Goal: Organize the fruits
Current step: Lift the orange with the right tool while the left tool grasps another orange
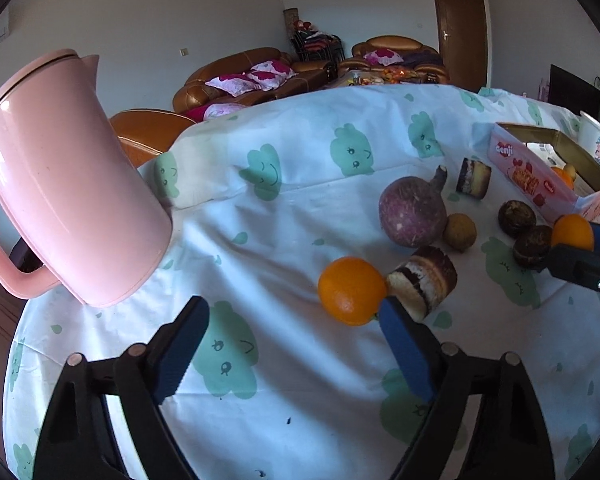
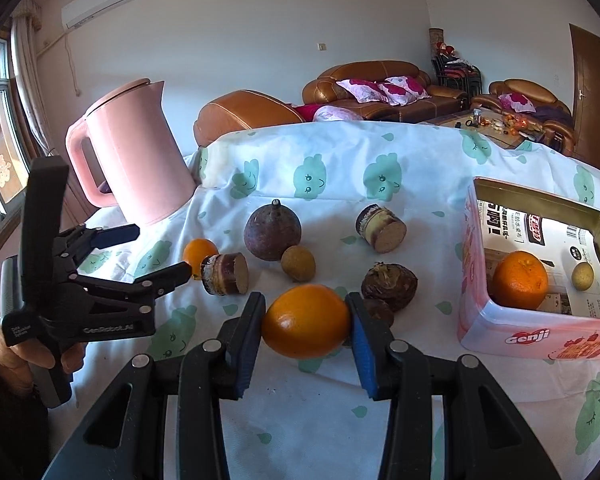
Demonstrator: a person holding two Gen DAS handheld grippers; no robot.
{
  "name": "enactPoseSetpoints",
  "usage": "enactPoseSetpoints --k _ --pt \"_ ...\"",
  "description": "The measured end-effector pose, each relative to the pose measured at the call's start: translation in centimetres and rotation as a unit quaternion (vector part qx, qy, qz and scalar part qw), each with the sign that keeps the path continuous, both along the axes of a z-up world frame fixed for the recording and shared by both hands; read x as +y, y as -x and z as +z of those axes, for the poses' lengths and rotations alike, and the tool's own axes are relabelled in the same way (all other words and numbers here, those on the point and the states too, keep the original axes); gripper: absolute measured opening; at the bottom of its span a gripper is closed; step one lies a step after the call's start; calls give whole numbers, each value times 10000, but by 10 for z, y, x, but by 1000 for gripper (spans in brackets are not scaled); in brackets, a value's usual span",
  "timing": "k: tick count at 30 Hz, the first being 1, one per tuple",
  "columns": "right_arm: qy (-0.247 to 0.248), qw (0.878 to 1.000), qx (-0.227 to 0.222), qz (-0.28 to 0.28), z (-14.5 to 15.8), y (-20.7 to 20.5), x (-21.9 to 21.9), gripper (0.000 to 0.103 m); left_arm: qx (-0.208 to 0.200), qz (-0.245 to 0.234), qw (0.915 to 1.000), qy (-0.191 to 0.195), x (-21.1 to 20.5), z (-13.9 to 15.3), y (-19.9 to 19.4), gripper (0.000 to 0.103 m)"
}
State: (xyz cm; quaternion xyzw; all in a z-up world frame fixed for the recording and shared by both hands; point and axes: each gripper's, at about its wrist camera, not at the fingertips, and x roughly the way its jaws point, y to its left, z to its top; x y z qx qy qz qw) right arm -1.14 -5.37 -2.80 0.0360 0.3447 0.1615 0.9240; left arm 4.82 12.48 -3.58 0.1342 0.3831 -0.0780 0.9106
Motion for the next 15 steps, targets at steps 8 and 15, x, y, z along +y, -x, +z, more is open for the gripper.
enactPoseSetpoints --k 8,15 --pt "-95 9999 -38 -33 5 1 -6 43 235 -46 9996 -173 -26 -12 -30 73" --pt "-112 9998 -93 -155 7 0 -16 43 486 -105 9973 538 -12 -12 -32 36"
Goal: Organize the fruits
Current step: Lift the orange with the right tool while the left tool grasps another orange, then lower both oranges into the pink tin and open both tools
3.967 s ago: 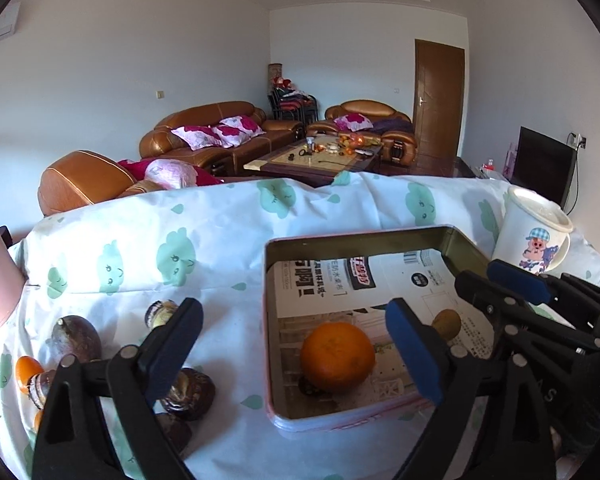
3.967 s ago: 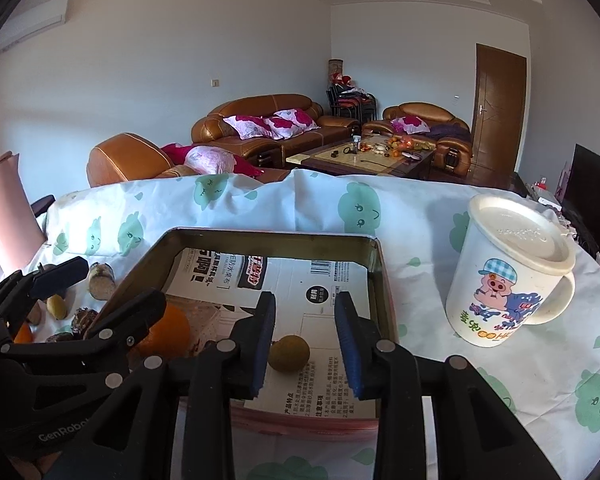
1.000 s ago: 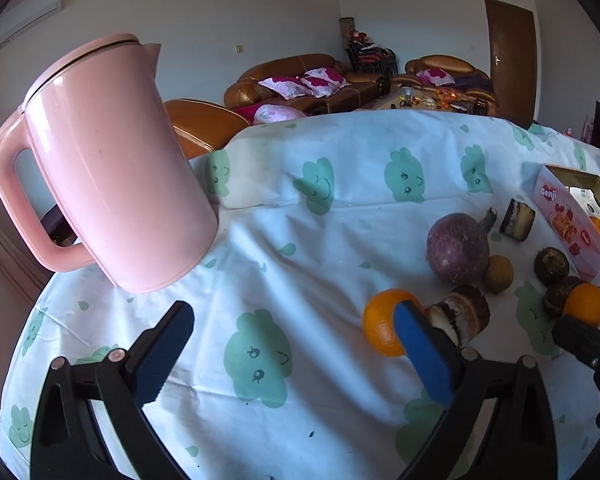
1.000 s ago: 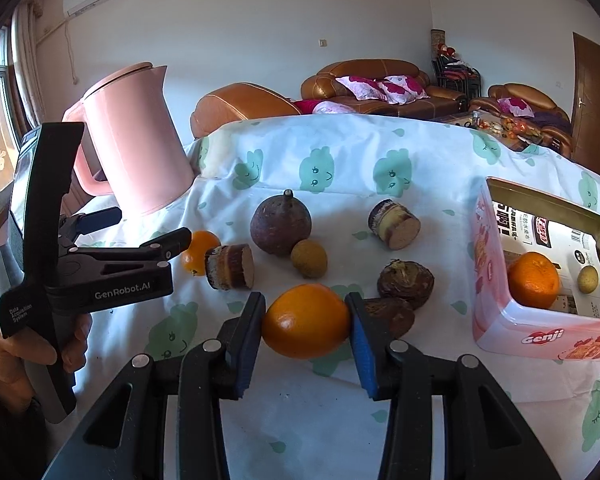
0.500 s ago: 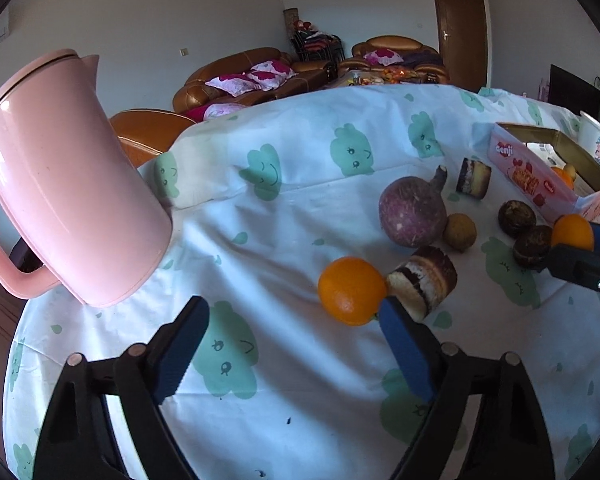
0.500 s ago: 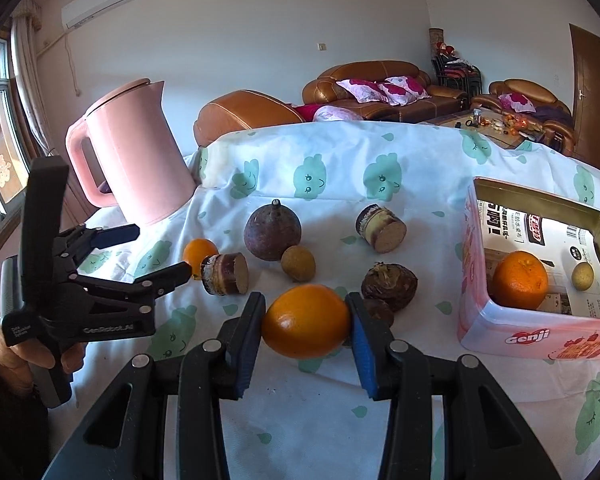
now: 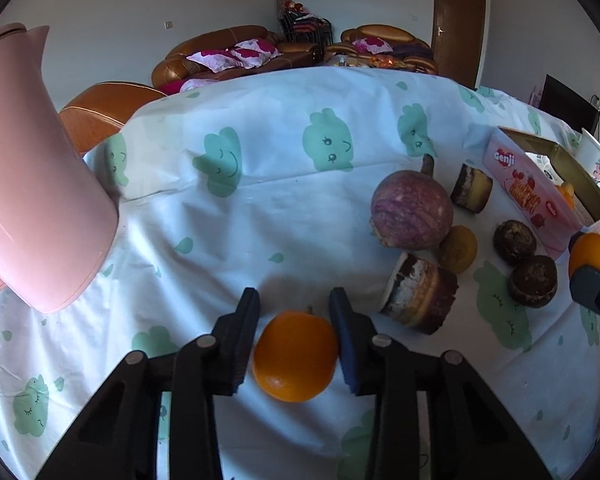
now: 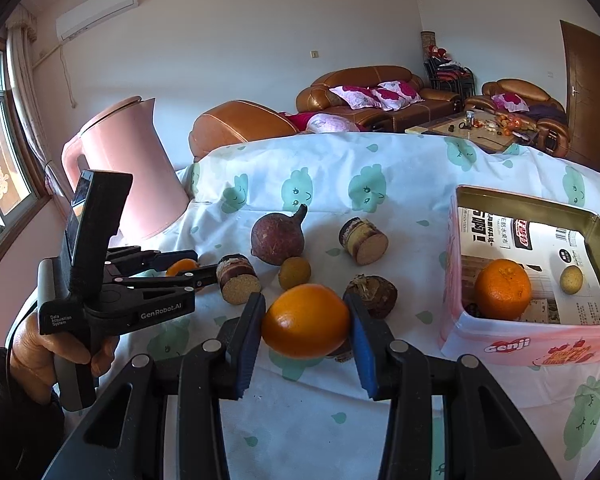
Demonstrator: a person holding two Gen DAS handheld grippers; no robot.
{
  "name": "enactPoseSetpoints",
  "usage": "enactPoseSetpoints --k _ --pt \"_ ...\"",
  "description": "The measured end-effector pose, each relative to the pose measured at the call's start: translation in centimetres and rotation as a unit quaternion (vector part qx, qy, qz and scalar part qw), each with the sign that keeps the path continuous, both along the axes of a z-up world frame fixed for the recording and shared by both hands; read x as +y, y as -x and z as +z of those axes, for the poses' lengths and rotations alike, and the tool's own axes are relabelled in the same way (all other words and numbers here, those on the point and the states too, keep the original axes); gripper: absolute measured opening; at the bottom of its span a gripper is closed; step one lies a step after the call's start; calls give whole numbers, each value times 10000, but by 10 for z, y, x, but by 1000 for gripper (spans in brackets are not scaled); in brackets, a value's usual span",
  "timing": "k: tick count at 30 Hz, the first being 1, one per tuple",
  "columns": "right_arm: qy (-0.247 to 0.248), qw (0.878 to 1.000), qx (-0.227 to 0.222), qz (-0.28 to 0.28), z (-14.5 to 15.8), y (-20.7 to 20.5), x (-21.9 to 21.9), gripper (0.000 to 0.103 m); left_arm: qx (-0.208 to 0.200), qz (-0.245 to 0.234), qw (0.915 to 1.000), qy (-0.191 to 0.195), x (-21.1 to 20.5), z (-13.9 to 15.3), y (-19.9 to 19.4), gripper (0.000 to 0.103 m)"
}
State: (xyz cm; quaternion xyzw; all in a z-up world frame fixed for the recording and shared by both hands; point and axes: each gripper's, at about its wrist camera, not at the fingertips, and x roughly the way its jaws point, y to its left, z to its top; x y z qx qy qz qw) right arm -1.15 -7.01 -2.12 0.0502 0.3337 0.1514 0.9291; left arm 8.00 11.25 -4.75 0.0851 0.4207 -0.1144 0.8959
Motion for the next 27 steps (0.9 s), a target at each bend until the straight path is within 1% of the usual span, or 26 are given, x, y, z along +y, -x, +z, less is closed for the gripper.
enactPoseSetpoints --k 3,5,7,10,12,17,20,23,27 --pt "-24 10000 -53 -64 2 0 -4 43 -52 75 10000 -27 1 1 3 35" --pt "-47 9998 -153 -115 7 1 -9 43 -181 185 9997 -26 5 5 8 35" --pt "-64 9994 -278 -203 12 2 -15 43 -342 315 9989 54 11 9 14 35" --pt "-100 9980 -493 -392 23 4 -31 43 -493 657 9965 177 18 16 17 35" --pt "-28 9959 -687 -586 30 6 -44 43 -679 714 9948 249 17 22 25 35" --pt "190 9883 -1034 -1106 42 9 -86 43 -1291 583 9888 476 -10 49 43 35" --pt "304 9838 -1123 -1367 45 9 -110 43 -1515 396 9851 714 -35 61 51 35" --pt "448 9794 -1193 -1567 46 9 -133 43 -1588 112 9837 835 -68 69 55 35" --pt "586 9749 -1139 -1824 43 6 -163 43 -1518 -289 9839 899 -119 72 54 35"
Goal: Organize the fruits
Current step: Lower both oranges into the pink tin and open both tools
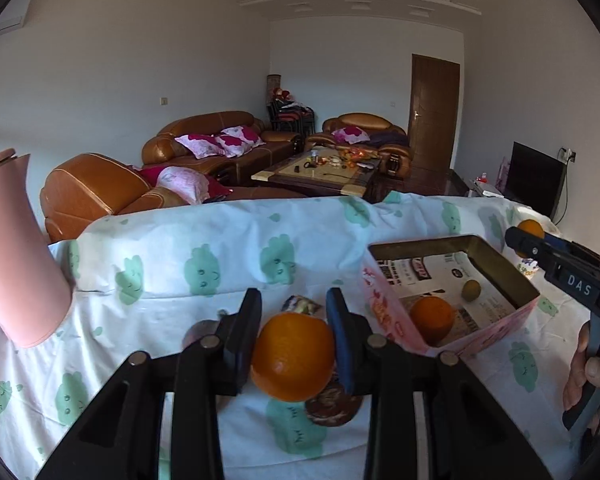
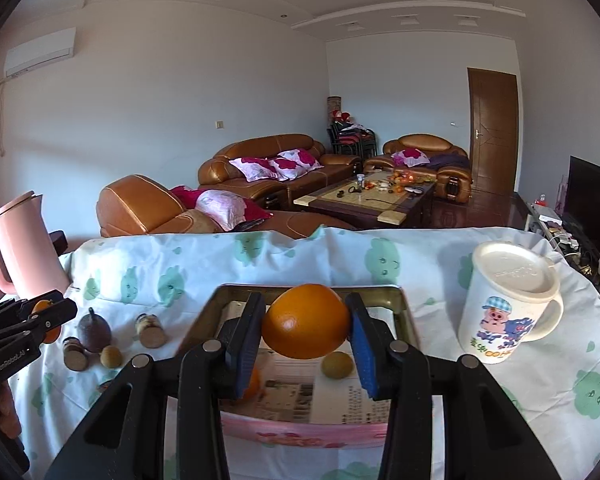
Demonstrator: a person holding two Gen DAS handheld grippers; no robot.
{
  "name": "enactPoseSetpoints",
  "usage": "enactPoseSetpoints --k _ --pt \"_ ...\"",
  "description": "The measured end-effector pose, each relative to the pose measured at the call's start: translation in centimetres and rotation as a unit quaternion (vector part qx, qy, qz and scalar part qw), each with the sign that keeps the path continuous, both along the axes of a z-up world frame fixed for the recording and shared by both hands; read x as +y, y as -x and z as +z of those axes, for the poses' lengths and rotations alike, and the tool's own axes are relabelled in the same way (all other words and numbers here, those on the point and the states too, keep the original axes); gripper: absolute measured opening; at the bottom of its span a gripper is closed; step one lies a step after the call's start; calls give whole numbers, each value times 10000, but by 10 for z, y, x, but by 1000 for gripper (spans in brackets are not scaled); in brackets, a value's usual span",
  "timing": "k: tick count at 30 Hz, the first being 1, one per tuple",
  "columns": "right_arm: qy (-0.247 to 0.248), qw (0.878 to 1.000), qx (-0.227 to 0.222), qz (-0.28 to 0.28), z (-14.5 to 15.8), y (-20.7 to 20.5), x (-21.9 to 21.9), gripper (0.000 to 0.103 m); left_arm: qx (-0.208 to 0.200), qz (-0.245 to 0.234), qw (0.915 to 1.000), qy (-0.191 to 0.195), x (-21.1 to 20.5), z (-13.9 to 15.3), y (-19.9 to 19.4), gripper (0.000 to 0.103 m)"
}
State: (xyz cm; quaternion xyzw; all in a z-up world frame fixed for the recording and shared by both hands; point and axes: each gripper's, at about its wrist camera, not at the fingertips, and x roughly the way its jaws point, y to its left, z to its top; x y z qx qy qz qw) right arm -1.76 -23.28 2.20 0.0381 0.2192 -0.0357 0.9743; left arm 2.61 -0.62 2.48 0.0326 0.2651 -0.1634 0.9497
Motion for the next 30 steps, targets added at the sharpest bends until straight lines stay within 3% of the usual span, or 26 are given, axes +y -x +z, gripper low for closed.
enactPoseSetpoints --k 10,14,19,30 --pt "144 9988 394 -240 -17 -23 -46 43 234 -462 9986 -102 -121 -9 -20 35" --pt "-157 9978 628 -130 -27 -32 -58 43 312 -425 9983 -266 -150 -20 -25 35" --pt "-224 9956 910 25 -38 -40 -56 44 359 -272 9981 -423 -159 -29 -30 35" --pt "-380 9936 1032 238 -46 -46 -55 44 345 -220 9981 -464 -157 -35 -30 35"
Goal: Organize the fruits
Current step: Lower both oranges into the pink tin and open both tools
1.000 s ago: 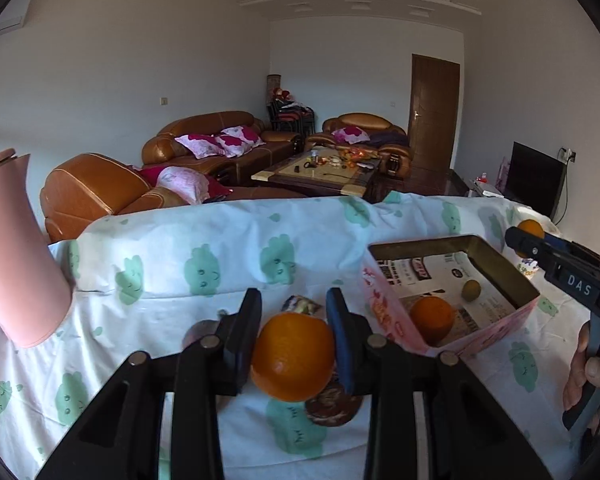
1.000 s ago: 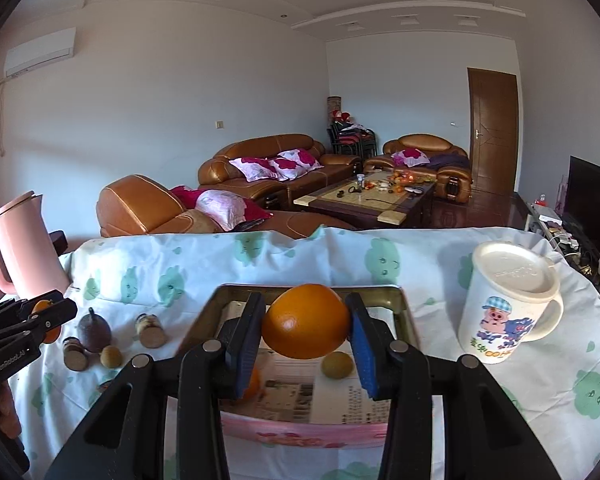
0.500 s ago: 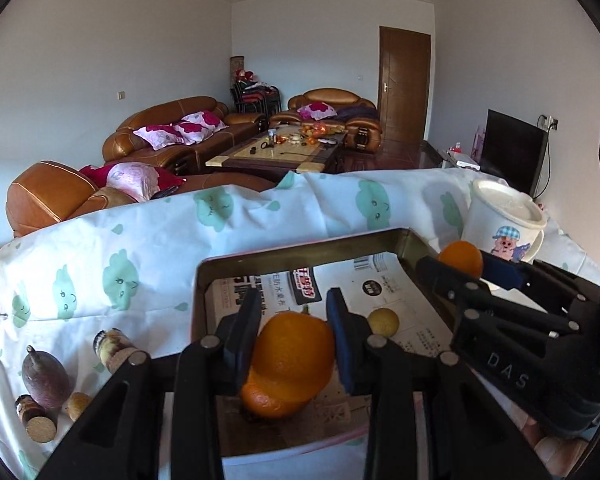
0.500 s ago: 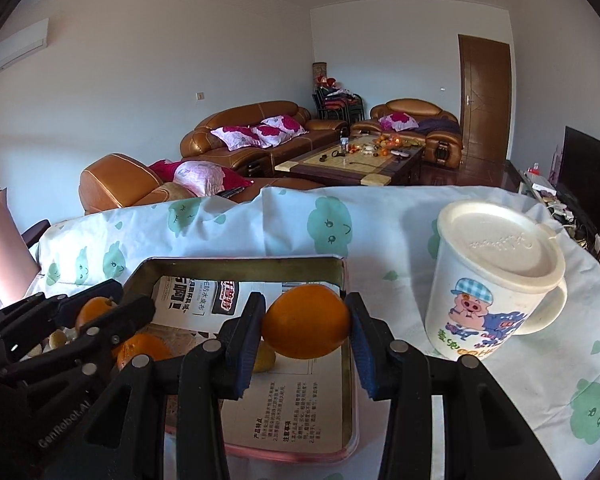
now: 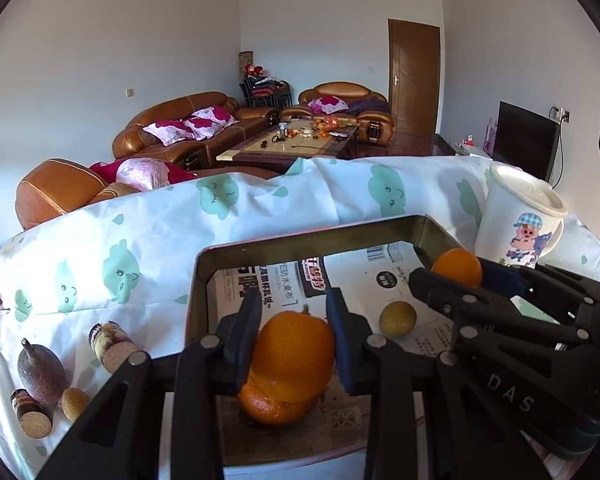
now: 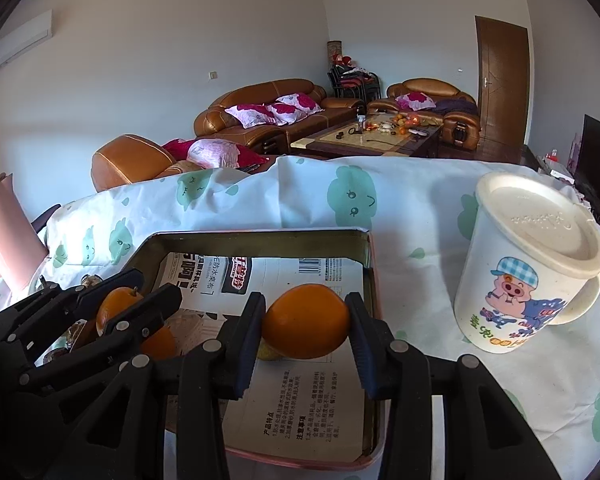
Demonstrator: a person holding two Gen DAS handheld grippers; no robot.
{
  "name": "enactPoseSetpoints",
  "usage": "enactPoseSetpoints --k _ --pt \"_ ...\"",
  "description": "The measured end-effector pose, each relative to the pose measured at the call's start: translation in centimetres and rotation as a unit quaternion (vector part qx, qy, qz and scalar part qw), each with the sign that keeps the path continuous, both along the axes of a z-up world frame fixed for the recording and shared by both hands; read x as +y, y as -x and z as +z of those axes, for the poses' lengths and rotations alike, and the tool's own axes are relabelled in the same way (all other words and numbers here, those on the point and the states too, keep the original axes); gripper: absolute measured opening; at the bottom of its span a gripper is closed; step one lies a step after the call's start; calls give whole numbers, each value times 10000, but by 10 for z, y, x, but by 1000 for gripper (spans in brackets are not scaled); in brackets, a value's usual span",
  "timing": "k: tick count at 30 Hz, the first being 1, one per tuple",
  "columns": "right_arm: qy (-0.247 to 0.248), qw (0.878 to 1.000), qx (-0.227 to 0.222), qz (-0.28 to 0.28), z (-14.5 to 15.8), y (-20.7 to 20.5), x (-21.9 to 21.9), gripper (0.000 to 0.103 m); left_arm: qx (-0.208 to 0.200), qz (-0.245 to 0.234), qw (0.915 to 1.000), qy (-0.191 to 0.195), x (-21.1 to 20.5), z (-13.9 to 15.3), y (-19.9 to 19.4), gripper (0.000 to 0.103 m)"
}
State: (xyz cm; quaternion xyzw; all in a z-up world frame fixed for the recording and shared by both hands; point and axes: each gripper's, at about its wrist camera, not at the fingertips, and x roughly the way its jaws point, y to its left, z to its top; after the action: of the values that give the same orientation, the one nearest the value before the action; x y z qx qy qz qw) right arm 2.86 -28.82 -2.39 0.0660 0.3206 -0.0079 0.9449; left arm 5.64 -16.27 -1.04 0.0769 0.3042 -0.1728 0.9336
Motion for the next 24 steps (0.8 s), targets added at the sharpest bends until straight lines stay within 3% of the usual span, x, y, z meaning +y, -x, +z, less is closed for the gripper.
enactPoseSetpoints --k 10,13,15,18,20,24 --pt "-400 9986 29 339 -2 -3 0 44 -111 78 9999 38 8 6 8 38" --pt "-584 9974 47 413 -3 -5 -2 44 -356 315 9988 -113 11 12 14 54" --pt "-690 9967 25 418 -3 -4 -4 44 -511 528 9972 -129 17 16 18 76" --pt "-981 9942 -29 438 -2 -3 -11 46 -610 665 9959 53 28 23 22 97" --pt "-1243 9910 -87 485 -2 -2 -16 51 -639 692 9954 174 34 27 24 102" --pt "-1410 9886 -303 431 3 3 -18 76 -665 647 9952 325 41 34 29 103"
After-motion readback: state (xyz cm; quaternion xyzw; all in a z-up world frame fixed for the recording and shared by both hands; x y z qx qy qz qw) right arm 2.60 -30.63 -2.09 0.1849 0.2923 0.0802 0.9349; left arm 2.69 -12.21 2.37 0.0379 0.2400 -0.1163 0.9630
